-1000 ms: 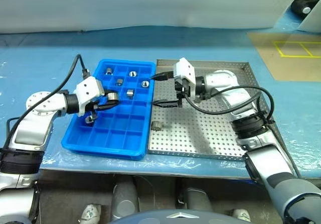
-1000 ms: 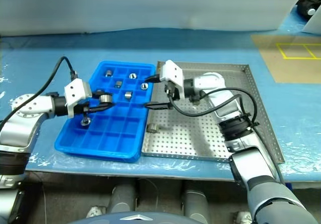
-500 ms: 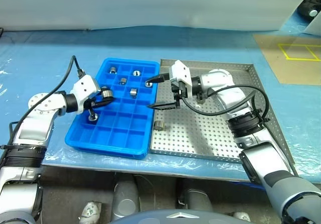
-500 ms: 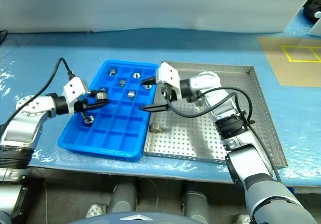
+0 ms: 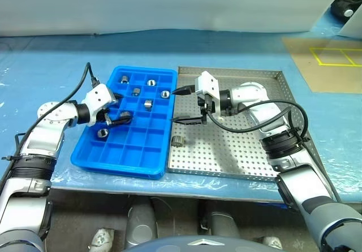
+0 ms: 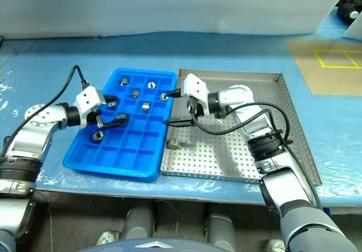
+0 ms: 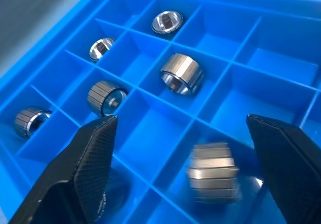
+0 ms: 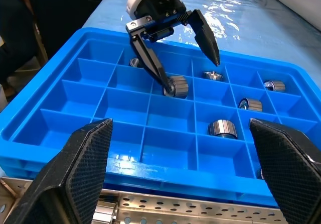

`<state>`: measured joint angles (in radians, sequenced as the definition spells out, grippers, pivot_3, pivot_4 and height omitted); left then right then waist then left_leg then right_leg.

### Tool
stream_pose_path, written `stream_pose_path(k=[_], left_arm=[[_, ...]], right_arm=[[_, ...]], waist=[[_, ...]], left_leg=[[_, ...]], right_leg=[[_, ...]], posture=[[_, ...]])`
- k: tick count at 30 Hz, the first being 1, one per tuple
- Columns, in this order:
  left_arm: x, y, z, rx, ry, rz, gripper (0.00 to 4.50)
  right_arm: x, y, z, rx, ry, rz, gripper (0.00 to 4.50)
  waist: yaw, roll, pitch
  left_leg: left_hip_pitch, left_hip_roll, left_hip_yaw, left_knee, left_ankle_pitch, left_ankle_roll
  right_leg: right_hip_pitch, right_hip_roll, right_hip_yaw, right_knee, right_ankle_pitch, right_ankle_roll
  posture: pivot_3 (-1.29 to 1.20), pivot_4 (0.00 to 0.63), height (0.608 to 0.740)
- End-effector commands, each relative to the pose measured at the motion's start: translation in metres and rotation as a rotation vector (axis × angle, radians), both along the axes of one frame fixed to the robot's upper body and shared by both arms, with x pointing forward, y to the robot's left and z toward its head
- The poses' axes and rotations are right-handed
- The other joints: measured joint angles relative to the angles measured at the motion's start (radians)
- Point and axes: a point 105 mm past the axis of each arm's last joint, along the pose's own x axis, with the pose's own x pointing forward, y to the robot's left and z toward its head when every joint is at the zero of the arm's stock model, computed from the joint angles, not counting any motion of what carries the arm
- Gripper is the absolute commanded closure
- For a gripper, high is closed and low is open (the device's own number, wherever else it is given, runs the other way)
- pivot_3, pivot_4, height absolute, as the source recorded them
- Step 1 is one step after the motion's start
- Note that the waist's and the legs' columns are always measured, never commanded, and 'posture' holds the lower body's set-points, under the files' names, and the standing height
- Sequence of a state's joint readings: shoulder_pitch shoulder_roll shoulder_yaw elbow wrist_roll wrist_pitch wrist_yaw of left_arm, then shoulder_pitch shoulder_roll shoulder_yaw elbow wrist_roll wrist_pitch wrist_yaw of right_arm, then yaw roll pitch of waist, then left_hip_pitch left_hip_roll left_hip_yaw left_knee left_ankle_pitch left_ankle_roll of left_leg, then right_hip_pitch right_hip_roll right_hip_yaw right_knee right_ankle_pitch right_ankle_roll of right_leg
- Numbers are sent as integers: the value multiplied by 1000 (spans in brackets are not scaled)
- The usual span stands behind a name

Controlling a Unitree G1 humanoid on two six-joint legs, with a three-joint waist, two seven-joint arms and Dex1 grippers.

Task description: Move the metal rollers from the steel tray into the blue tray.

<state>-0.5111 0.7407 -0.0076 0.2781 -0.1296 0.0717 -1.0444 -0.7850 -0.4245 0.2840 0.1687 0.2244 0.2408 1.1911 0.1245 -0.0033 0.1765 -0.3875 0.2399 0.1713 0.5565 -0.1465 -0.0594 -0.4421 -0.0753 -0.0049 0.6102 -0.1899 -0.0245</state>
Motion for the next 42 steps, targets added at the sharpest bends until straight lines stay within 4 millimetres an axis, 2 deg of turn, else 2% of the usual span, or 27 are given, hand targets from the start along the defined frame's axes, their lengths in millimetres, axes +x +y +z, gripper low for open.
stream_pose_path(k=[1, 7, 11, 15, 19, 22, 25, 29, 31, 36, 38, 42], left_arm=[[11, -8, 33, -65, -110, 4, 153], [28, -11, 73, -119, -216, 20, 153], [33, -31, 83, -145, -228, -48, 153], [30, -75, 73, -145, -191, -202, 153], [31, -113, 61, -146, -146, -327, 153], [36, -142, 48, -119, -121, -403, 153], [42, -176, 36, -104, -128, -449, 153], [42, -207, 21, -91, -107, -478, 153], [46, -228, 13, -84, -112, -430, 153], [49, -252, -3, -51, -97, -353, 153], [51, -253, -6, -45, -88, -328, 153], [53, -253, -13, -30, -67, -291, 153]], right_arm=[[-1, -1, 13, 25, -58, -1, 0], [-1, -5, 10, 17, -63, -21, 0], [-2, -8, 9, 26, -63, -47, 0], [-4, -17, 9, 34, -63, -94, 0], [-2, -38, 13, 29, -73, -189, 0], [-4, -63, 14, 15, -83, -289, 0], [-11, -88, 12, 0, -84, -398, 0], [-24, -101, 8, 2, -71, -488, 0], [-34, -108, 4, -3, -60, -537, 0], [-50, -122, 0, -7, -43, -636, 0], [-53, -124, -1, -9, -41, -657, 0], [-57, -125, -2, -10, -34, -673, 0]], waist=[[3, 0, 0], [-1, 0, 0], [-2, 0, 0], [-3, 0, 0], [-4, -1, 0], [-21, -1, 0], [-34, -1, 0], [-73, -1, 0], [-89, -1, 0], [-130, -2, 0], [-146, -2, 1], [-166, -2, 1]], left_leg=[[0, 0, 0, 0, 0, 0], [0, 0, 0, 1, 0, -1], [0, 0, 0, 1, 1, -1], [0, -1, 0, 1, 1, -2], [-2, -1, 0, 4, 1, -2], [-2, -2, 0, 5, 1, -1], [-1, -2, 0, 5, 1, 0], [0, -3, 1, 5, 0, 1], [0, -3, 1, 5, -1, 2], [0, -4, 1, 7, -4, 7], [0, -5, 2, 8, -4, 7], [-1, -6, 2, 12, -5, 9]], right_leg=[[0, 0, 0, 0, 0, 0], [0, 0, 0, 2, 0, 0], [0, 0, 0, 2, 0, 0], [0, 0, 1, 1, 0, 0], [0, 0, 1, 1, 0, 0], [0, 0, 3, 1, 0, 0], [3, 0, 4, -1, 1, 1], [3, 1, 6, -4, 1, 2], [3, 1, 6, -4, 1, 2], [4, 2, 7, -5, 1, 5], [4, 2, 8, -6, -2, 13], [4, 1, 8, -6, -1, 16]], posture=[[129, 150, 740], [96, 150, 740], [49, 150, 740], [-23, 150, 740], [-137, 150, 740], [-217, 150, 740], [-310, 150, 740], [-413, 150, 740], [-440, 150, 740], [-531, 150, 740], [-546, 150, 740], [-561, 150, 740]])
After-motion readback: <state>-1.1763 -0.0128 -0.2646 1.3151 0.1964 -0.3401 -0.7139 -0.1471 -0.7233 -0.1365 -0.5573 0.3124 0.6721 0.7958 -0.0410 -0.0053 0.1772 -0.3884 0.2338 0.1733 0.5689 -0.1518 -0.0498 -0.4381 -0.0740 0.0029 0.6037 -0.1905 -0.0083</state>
